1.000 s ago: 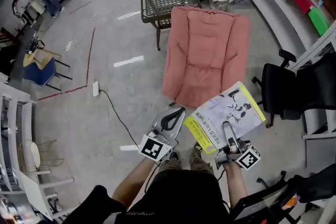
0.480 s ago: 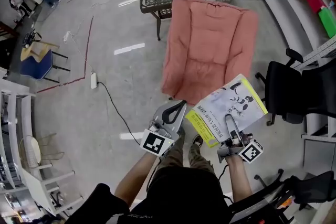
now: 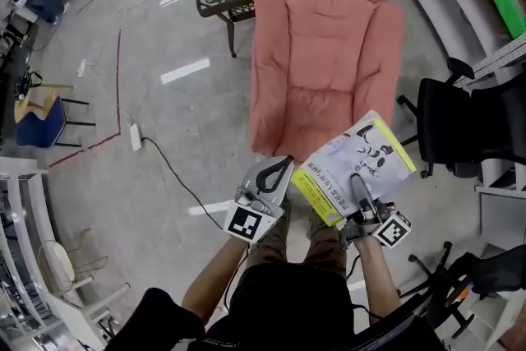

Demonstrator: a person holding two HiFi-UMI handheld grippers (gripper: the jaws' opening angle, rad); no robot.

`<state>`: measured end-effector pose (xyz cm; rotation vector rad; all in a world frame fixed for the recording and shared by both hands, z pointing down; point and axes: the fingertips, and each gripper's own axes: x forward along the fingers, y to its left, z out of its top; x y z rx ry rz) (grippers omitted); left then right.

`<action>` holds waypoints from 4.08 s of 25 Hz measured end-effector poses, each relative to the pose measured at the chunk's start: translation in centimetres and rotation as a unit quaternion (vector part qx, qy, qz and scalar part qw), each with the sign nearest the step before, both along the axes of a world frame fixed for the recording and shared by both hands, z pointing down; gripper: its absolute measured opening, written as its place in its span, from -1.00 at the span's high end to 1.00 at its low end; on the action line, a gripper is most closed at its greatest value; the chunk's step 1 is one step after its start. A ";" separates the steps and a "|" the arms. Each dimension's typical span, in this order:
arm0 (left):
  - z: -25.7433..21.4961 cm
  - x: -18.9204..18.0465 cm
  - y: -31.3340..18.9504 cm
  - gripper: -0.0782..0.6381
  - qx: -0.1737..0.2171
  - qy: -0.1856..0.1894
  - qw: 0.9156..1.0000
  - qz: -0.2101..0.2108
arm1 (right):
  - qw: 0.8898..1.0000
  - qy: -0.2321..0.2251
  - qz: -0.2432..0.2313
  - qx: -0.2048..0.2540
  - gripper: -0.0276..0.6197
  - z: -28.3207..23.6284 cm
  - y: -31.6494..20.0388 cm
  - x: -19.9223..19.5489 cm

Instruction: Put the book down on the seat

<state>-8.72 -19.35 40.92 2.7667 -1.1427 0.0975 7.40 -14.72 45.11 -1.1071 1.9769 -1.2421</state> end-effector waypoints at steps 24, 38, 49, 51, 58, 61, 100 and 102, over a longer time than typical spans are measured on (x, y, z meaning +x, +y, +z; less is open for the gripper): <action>20.4 5.0 -1.8 0.78 -0.078 -0.041 0.995 -0.050 | 0.996 -0.023 -0.049 -0.073 0.65 19.9 -2.1 2.2; 25.1 4.6 -2.7 0.78 -0.096 -0.035 0.994 -0.048 | 0.996 -0.013 -0.043 -0.082 0.65 25.3 -6.5 3.6; 28.5 4.3 -1.4 0.78 -0.127 -0.036 0.990 -0.048 | 0.998 0.010 -0.060 -0.024 0.65 26.7 -17.8 4.6; 28.7 4.3 -1.4 0.78 -0.130 -0.032 0.990 -0.041 | 0.998 0.007 -0.058 -0.019 0.65 27.1 -19.7 4.4; 31.4 5.2 -3.4 0.78 -0.143 -0.037 0.988 -0.040 | 0.998 0.026 -0.060 -0.009 0.65 31.8 -27.6 4.6; 31.5 5.5 -3.8 0.78 -0.151 -0.030 0.987 -0.045 | 0.998 0.027 -0.058 -0.015 0.65 33.3 -30.6 4.4; 34.1 5.8 -0.7 0.78 -0.177 -0.011 0.982 -0.064 | 0.961 0.098 0.028 -0.256 0.19 52.9 -32.4 8.7; 33.3 5.9 -1.1 0.78 -0.173 -0.004 0.983 -0.065 | 0.958 0.106 0.027 -0.264 0.03 52.6 -32.2 8.7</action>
